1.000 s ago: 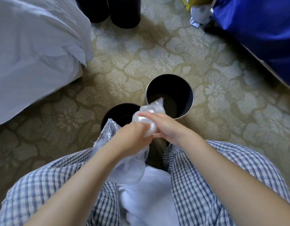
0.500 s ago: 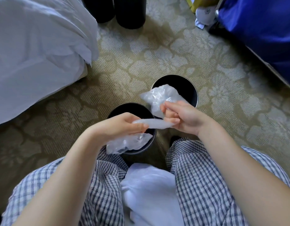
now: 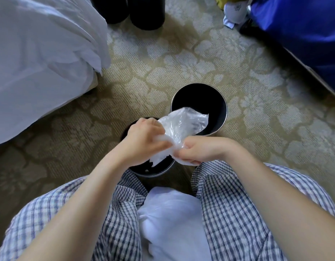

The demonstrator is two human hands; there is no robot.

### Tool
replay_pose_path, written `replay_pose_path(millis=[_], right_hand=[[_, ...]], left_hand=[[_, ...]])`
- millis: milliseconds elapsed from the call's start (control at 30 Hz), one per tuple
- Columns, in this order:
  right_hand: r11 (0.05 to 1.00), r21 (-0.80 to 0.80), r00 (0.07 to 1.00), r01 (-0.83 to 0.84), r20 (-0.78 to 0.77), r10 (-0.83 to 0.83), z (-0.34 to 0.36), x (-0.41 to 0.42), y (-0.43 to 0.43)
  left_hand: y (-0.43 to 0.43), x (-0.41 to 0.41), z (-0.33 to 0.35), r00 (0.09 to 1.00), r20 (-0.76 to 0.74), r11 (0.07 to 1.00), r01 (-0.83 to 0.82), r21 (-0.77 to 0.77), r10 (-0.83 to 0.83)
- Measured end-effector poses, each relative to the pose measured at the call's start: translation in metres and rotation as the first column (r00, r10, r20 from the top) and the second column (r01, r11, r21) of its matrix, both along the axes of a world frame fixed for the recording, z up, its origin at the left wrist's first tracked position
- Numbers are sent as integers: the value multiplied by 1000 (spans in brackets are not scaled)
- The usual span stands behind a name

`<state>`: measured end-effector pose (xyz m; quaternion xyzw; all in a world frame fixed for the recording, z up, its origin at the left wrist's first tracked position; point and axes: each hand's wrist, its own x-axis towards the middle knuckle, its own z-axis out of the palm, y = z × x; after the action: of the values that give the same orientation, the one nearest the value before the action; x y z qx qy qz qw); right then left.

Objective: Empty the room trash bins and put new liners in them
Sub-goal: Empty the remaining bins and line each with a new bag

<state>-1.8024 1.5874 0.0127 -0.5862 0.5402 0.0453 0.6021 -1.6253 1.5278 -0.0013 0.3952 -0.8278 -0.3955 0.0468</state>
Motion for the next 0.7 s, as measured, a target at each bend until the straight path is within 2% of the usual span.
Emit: replay_pose_path(millis=[33, 67, 133, 200, 267, 367, 433, 467, 533, 567, 633, 700], right_hand=[[999, -8, 999, -34, -6, 34, 0, 0, 0], [998, -4, 998, -58, -10, 58, 2, 0, 0], [997, -15, 996, -77, -33, 77, 2, 2, 1], [997, -67, 998, -41, -47, 38, 3, 6, 2], [988, -157, 997, -4, -77, -8, 9, 12, 4], [942, -335, 989, -29, -144, -20, 16, 20, 7], [868, -490, 972, -82, -231, -39, 16, 23, 8], [792, -604, 970, -90, -232, -67, 14, 24, 9], [613, -787, 978, -64, -171, -117, 6, 23, 12], [556, -830, 983, -40, -131, -126, 4, 22, 13], [520, -854, 988, -16, -92, -121, 0, 20, 13], [503, -863, 991, 46, -24, -131, -1, 21, 11]], left_hand=[[4, -2, 0, 996, -51, 993, 71, -95, -76], [7, -4, 2, 984, -124, 986, 116, -117, -131], [14, -8, 8, 938, -302, 983, 182, 14, -169], [17, -10, 7, 923, -367, 965, 192, 179, -116], [16, -9, 7, 936, -353, 955, 107, 275, -3], [9, -10, 10, 940, -300, 972, -100, 212, 162], [5, -11, 9, 950, -212, 967, -199, 161, 231], [4, -12, 8, 949, -177, 960, -232, 159, 259], [3, -12, 5, 945, -102, 940, -288, 184, 310], [2, -11, 4, 942, -64, 928, -309, 207, 328], [2, -11, 5, 929, -39, 888, -338, 311, 367], [3, -9, 8, 888, -112, 819, -354, 451, 445]])
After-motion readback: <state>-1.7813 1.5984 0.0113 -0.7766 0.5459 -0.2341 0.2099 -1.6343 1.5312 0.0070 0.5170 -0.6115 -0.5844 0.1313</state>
